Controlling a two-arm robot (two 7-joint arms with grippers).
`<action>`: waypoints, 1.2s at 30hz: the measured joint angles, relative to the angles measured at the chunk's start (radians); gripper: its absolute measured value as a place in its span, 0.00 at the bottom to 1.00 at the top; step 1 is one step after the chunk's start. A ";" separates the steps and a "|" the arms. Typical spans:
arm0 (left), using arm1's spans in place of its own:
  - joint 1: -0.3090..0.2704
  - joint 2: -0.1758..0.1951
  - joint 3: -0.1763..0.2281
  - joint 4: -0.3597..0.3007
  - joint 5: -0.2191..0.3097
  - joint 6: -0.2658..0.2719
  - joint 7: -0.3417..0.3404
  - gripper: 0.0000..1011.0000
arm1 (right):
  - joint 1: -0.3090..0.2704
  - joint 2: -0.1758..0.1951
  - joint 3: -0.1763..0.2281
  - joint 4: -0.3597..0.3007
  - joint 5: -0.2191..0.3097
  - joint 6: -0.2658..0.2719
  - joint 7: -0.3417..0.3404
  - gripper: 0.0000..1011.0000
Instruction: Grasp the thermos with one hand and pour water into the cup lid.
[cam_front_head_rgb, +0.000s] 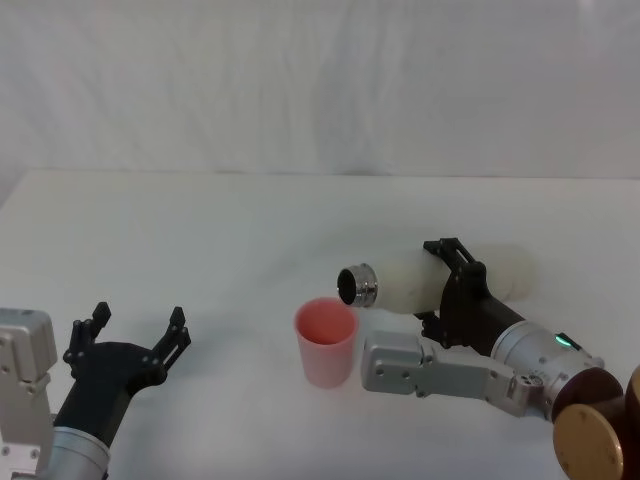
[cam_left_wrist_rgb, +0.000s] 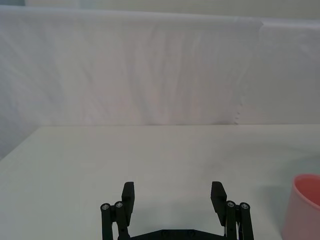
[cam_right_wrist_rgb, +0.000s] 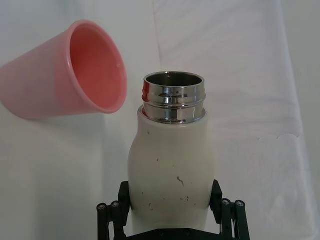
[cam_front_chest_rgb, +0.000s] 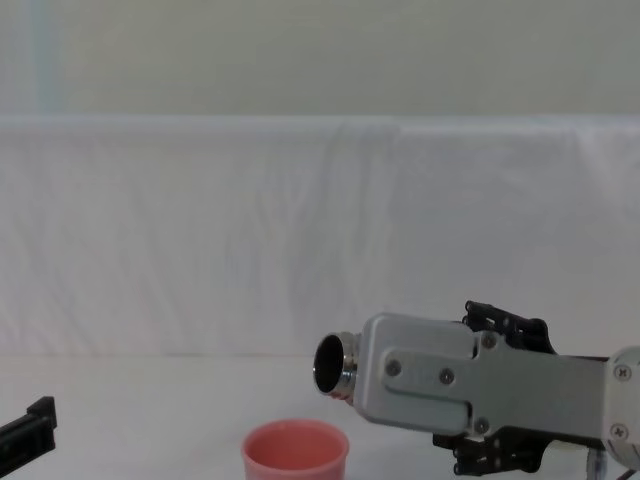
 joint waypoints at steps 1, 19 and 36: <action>0.000 0.000 0.000 0.000 0.000 0.000 0.000 0.99 | 0.000 0.000 -0.001 0.001 -0.002 0.000 0.000 0.95; 0.000 0.000 0.000 0.000 0.000 0.000 0.000 0.99 | 0.005 0.005 -0.009 0.011 -0.033 0.000 0.005 0.95; 0.000 0.000 0.000 0.000 0.000 0.000 0.000 0.99 | 0.026 0.002 -0.030 0.026 -0.064 -0.001 0.013 0.95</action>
